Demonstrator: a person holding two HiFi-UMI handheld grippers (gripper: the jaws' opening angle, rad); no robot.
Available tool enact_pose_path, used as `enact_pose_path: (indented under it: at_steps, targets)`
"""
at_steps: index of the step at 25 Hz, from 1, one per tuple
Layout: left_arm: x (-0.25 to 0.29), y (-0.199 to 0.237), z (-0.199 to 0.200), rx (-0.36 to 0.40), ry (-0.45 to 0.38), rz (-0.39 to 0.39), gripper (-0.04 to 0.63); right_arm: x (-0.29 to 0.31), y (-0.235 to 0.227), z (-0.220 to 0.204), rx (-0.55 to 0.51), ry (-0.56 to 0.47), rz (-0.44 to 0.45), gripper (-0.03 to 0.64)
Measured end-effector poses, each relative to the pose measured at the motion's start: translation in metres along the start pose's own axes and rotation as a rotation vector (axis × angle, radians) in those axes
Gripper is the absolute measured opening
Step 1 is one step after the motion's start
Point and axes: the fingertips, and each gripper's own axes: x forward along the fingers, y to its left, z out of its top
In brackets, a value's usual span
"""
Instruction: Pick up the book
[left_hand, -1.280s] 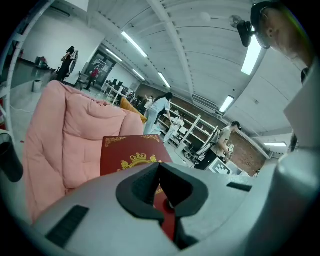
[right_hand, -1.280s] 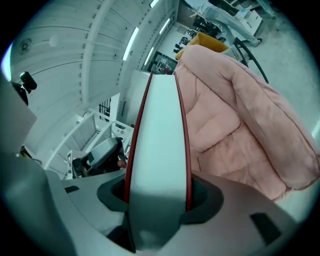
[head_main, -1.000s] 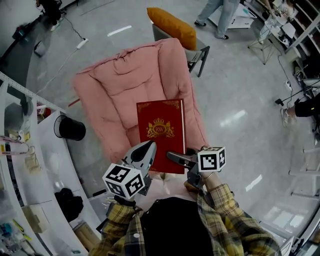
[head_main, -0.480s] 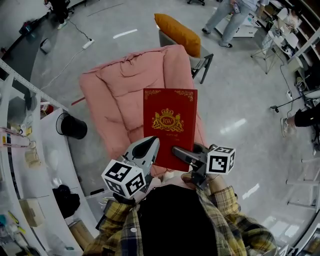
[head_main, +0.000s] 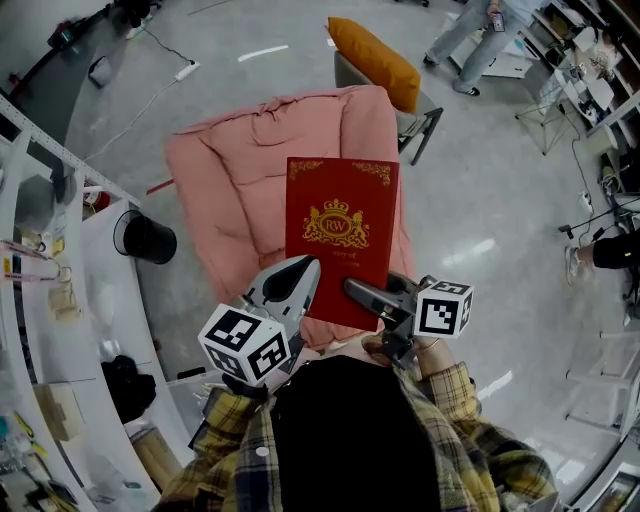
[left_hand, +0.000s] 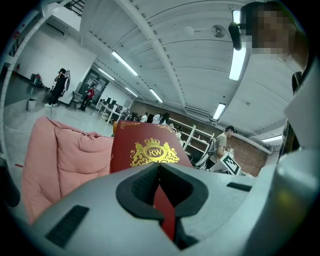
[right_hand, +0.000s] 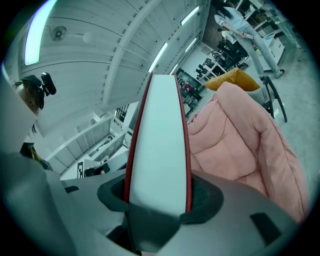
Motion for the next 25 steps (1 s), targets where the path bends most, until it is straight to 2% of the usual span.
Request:
enact_pose_path:
  at_steps: [12,25]
  targets:
    - [0.011,0.016,0.029,-0.001,-0.001,0.025,0.006,0.019,-0.001,0.028,0.003,0.027,0.003,0.252]
    - [0.013,0.019,0.03,0.0,0.0,0.029,0.006,0.02,0.004,0.03,-0.002,0.02,0.004,0.252]
